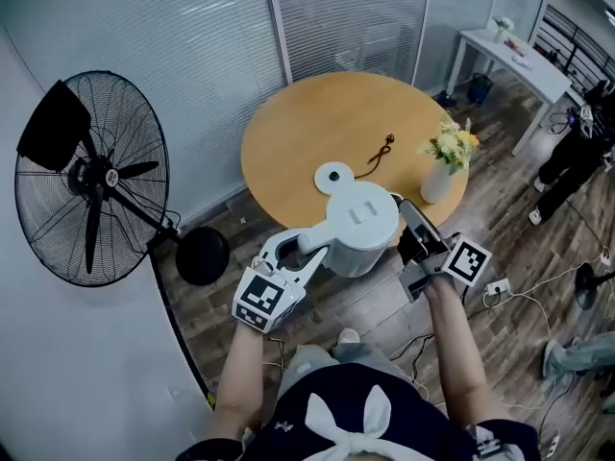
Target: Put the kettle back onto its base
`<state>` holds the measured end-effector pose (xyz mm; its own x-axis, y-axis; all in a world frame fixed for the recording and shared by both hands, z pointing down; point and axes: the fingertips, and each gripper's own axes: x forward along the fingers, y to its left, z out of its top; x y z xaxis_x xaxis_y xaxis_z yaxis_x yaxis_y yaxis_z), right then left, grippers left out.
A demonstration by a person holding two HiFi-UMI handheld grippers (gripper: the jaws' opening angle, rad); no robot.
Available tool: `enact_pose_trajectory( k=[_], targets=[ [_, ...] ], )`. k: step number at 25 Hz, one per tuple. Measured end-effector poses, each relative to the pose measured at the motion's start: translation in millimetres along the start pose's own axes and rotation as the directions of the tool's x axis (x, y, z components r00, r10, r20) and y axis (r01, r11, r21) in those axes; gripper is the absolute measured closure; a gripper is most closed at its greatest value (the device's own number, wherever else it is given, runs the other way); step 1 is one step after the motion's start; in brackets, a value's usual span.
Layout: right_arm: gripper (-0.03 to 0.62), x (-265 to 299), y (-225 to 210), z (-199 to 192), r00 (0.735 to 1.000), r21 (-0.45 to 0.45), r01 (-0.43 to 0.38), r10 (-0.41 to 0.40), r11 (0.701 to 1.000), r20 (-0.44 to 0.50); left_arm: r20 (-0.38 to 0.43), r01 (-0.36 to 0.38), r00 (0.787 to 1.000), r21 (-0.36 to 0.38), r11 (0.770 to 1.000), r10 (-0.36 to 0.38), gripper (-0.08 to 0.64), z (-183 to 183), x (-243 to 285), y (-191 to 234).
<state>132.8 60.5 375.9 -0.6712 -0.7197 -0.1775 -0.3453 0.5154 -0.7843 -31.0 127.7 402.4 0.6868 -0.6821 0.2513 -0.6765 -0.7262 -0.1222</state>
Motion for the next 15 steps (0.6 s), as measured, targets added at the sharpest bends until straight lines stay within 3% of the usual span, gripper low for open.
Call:
enact_pose_trajectory(
  k=[10, 15],
  targets=[
    [0.535, 29, -4, 2, 0.999, 0.01, -0.044, 0.044, 0.999, -0.027, -0.006, -0.044, 0.999, -0.017, 0.999, 0.044, 0.405, 0, 2, 21],
    [0.535, 38, -13, 6, 0.999, 0.013, -0.026, 0.026, 1.0, -0.032, -0.005, -0.034, 0.999, -0.034, 0.999, 0.034, 0.405, -3, 11, 31]
  ],
)
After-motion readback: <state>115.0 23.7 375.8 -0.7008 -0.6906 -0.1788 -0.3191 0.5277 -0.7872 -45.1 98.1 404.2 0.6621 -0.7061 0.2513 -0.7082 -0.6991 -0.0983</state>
